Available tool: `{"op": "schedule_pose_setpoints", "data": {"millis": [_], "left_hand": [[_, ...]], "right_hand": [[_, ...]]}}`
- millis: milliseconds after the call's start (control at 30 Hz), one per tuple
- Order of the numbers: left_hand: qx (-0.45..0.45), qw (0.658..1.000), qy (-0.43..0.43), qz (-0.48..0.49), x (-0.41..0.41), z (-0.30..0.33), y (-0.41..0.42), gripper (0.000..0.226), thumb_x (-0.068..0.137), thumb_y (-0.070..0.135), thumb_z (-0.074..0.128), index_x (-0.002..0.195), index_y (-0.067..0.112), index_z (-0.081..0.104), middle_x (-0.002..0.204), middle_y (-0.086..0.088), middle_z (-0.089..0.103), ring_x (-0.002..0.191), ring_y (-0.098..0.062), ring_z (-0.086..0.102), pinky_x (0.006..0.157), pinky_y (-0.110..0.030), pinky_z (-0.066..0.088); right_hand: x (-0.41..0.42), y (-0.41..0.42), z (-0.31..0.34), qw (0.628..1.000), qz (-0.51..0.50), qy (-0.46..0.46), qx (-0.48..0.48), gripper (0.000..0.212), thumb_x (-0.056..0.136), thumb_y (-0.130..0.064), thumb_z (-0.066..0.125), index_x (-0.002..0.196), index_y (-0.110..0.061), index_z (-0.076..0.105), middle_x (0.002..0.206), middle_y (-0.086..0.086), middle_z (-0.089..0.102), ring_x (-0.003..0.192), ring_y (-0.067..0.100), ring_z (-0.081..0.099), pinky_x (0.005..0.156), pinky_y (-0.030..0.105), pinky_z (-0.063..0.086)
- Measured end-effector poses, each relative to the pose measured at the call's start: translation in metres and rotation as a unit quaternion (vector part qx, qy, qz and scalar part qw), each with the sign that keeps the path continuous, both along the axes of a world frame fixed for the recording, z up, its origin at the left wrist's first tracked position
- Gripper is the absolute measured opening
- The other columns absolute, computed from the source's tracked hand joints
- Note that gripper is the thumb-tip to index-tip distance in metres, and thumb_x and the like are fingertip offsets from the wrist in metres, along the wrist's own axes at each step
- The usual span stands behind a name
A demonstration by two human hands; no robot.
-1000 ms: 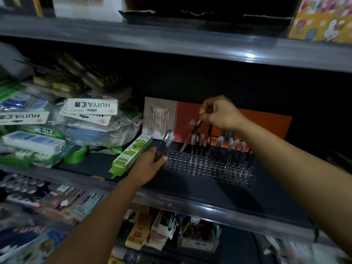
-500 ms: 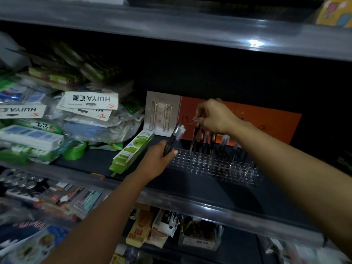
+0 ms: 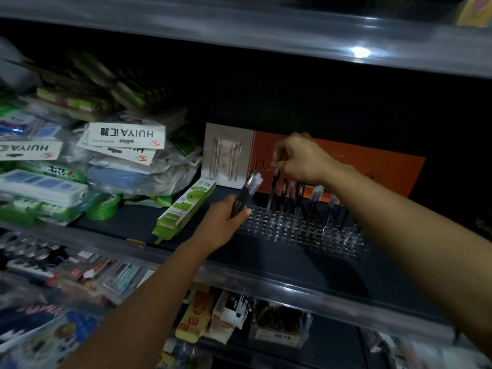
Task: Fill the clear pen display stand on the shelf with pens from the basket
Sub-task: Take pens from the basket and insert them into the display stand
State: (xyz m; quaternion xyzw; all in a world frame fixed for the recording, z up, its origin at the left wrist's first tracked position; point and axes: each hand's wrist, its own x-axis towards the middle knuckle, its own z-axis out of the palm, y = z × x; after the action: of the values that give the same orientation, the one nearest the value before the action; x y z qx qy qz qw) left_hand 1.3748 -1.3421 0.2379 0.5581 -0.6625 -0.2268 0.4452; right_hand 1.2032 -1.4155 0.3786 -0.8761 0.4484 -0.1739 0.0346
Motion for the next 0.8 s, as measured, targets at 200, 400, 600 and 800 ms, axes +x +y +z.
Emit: {"op": "schedule_pose_setpoints", "data": {"millis": [200,400,600,800], "left_hand": [[-0.013,1.000,-0.006,0.005,0.0021,0.0002,-0.0009,0.015,0.092,0.025,0.058,0.089,0.011,0.055,0.063,0.000,0.054,0.053,-0.008,0.049,0.053,-0.022,0.039],[-0.010,1.000,0.001,-0.001,0.0006,-0.0012,-0.0004,0.014,0.092,0.025,0.058,0.089,0.011,0.054,0.061,0.001,0.052,0.048,-0.005,0.046,0.050,-0.021,0.037],[-0.010,1.000,-0.008,0.000,-0.0020,0.0000,-0.0019,0.015,0.092,0.026,0.057,0.085,0.014,0.053,0.066,-0.005,0.055,0.058,-0.014,0.051,0.059,-0.029,0.043],[-0.007,1.000,-0.009,-0.003,-0.0038,0.0013,-0.0018,0.013,0.092,0.025,0.057,0.085,0.016,0.053,0.067,-0.003,0.055,0.061,-0.013,0.052,0.060,-0.026,0.042]], "right_hand": [[-0.0008,0.0000,0.0050,1.000,0.002,0.006,0.004,0.013,0.082,0.002,0.060,0.080,-0.009,0.068,0.080,0.002,0.063,0.077,0.016,0.062,0.066,0.026,0.050],[-0.0038,0.0019,0.0075,1.000,-0.001,0.000,0.014,0.012,0.082,0.002,0.060,0.080,-0.006,0.069,0.076,-0.001,0.064,0.070,0.008,0.060,0.061,0.021,0.046],[-0.0037,-0.0001,0.0063,1.000,-0.001,0.008,0.013,0.017,0.083,0.001,0.061,0.075,-0.013,0.064,0.076,0.000,0.061,0.072,0.014,0.060,0.061,0.023,0.044],[-0.0009,-0.0019,0.0056,1.000,0.006,0.011,-0.007,0.009,0.084,-0.001,0.062,0.081,-0.008,0.067,0.082,0.006,0.063,0.076,0.018,0.061,0.064,0.025,0.046]]}}
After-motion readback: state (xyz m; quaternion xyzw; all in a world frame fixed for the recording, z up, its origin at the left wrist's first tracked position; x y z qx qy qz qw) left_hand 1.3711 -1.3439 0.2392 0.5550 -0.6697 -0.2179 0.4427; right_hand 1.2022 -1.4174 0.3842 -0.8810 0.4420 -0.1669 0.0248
